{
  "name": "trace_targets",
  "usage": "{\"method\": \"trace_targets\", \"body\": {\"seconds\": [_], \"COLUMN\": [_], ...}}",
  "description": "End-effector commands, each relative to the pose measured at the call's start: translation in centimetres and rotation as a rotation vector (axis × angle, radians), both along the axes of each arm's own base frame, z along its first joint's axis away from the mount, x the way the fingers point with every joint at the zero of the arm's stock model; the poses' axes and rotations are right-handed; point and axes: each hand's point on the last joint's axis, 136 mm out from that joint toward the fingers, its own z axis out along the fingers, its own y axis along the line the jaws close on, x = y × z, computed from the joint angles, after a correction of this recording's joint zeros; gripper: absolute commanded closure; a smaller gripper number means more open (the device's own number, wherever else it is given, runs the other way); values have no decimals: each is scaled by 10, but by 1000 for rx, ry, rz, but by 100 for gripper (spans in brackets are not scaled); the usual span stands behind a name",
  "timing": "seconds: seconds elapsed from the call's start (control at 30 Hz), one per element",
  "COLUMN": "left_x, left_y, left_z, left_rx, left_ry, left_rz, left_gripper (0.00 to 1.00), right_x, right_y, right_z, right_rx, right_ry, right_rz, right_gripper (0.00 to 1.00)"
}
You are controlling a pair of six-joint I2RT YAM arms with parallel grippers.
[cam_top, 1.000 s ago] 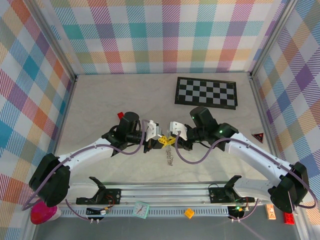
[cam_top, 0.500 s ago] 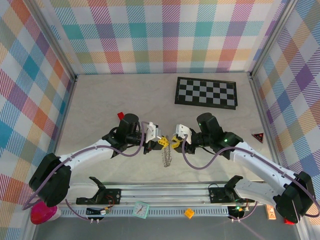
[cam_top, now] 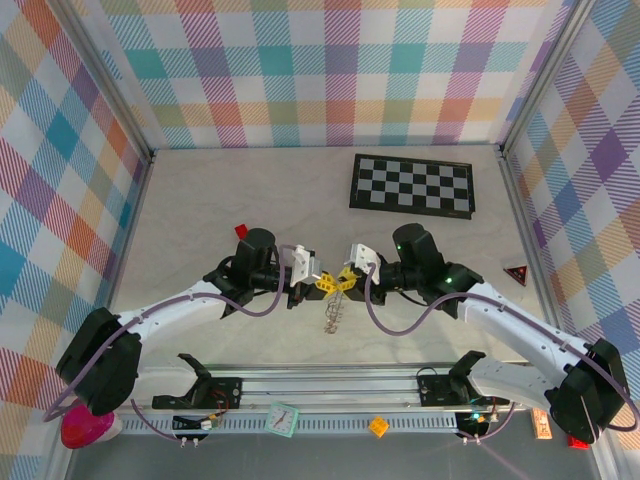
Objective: Put the keys on the keyring
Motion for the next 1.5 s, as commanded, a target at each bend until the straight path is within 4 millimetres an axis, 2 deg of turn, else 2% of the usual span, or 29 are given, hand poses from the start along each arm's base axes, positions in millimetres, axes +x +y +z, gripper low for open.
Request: {"method": "trace_targets", "body": {"seconds": [0.0, 0.3, 0.63, 0.97, 1.07, 1.2, 1.27, 1.33, 1.4, 1.47], "left_x": [-12, -13, -12, -12, -12, -12, -11, -11, -11, -11], "left_y": [-2, -2, -3, -5, -5, -5, -5, -5, -5, -5], "left_z": [17, 19, 19, 22, 23, 21, 21, 21, 20, 20], "left_rx": [-62, -69, -70, -80, -83, -81, -80, -81, -80, -80], "left_ry": [-54, -52, -52, -50, -49, -46, -48, -49, -48, -48], "left_rz": [-54, -57, -56, -62, -63, -58, -55, -56, -53, -53], "left_gripper": [100, 100, 100, 100, 100, 100, 100, 100, 100, 100], "right_x": [-9, -9, -11, -8, -7, -6, -6, -4, -3, -3], "right_y": [-2, 0, -5, 2, 2, 2, 1, -1, -3, -5], "right_z": [6, 3, -7, -5, -6, -6, -6, -6, -6, -6], "right_rx": [32, 33, -7, 14, 11, 8, 1, -6, -11, -13], "right_ry": [12, 32, 42, 49, 46, 37, 30, 21, 11, -3], "right_rz": [21, 23, 17, 30, 31, 26, 23, 13, 0, -11], "right_gripper": [76, 81, 79, 83, 88, 99, 100, 95, 81, 77]}}
